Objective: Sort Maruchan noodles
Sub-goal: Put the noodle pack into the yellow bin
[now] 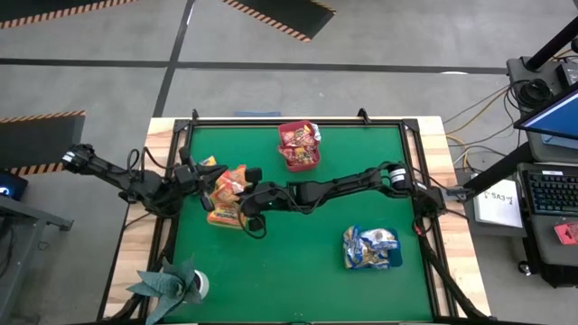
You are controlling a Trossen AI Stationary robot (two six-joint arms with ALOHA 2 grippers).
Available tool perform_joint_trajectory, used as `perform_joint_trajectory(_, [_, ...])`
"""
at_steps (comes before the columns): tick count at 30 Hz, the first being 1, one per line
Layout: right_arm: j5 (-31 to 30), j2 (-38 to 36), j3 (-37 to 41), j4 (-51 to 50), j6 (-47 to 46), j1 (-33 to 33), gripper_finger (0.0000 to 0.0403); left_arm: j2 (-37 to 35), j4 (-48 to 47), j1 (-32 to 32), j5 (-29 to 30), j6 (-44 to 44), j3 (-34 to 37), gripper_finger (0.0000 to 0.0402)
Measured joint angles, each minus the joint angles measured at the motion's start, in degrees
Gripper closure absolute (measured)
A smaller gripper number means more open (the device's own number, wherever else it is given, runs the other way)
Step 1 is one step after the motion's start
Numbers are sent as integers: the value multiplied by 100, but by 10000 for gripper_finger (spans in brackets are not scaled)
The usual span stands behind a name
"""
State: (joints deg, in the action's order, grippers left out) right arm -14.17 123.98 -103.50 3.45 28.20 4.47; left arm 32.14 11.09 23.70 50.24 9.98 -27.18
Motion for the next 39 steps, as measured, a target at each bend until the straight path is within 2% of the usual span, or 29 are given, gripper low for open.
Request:
perform_joint_trajectory(16, [105, 0, 59, -3, -292, -11, 308, 57, 2, 0, 4, 0, 0, 402])
perform_joint_trajectory(24, [46, -320, 67, -346, -410, 44, 340, 241, -388, 0, 10, -282, 0, 402])
perform_joint_trajectory(29, [50, -840, 96, -1356, -531, 150, 381, 472, -439, -2, 20, -452, 0, 402])
perform_joint_trajectory(35, [-111, -1690, 875, -1600, -856, 315, 394, 874, -489, -16, -87, -916, 0, 402])
perform_joint_trajectory(39, [-95, -2281, 1787, -1167, -1281, 395, 394, 1223, -986, -28, -738, -1807, -115, 402])
